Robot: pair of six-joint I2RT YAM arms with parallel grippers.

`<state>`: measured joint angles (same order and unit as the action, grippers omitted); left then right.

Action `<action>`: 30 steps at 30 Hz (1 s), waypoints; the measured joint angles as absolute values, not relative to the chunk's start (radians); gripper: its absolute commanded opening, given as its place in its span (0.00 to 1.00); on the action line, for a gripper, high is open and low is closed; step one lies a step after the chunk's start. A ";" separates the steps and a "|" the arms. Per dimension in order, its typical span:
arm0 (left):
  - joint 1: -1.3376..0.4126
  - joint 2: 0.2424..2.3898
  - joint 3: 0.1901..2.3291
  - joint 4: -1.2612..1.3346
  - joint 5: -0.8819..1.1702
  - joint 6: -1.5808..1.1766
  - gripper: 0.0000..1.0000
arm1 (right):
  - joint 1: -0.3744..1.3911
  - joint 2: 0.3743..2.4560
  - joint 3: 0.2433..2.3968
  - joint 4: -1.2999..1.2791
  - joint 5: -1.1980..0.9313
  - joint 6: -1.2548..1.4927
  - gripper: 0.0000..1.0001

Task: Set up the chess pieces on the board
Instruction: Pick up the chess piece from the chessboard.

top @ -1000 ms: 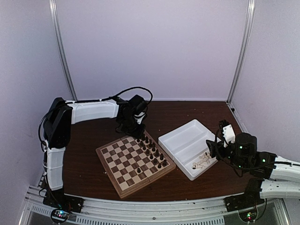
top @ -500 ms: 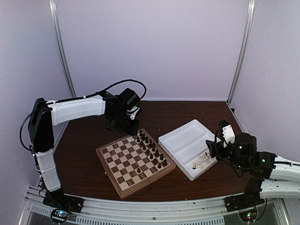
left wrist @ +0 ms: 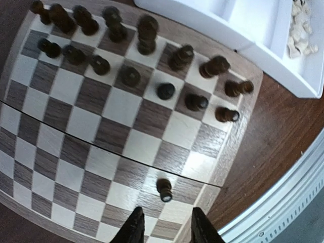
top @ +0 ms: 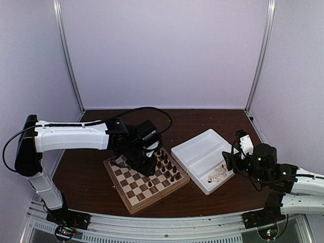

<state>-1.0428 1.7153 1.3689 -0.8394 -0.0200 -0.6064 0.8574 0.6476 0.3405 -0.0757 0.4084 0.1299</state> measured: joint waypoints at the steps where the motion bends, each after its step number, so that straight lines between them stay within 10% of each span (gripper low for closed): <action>1: -1.067 1.715 1.357 -0.839 -0.020 -0.623 0.33 | 0.857 0.648 0.340 -0.076 0.409 0.130 0.77; 30: -1.140 1.803 1.266 -0.781 -0.065 -0.731 0.31 | 0.857 0.652 0.340 -0.073 0.409 0.130 0.77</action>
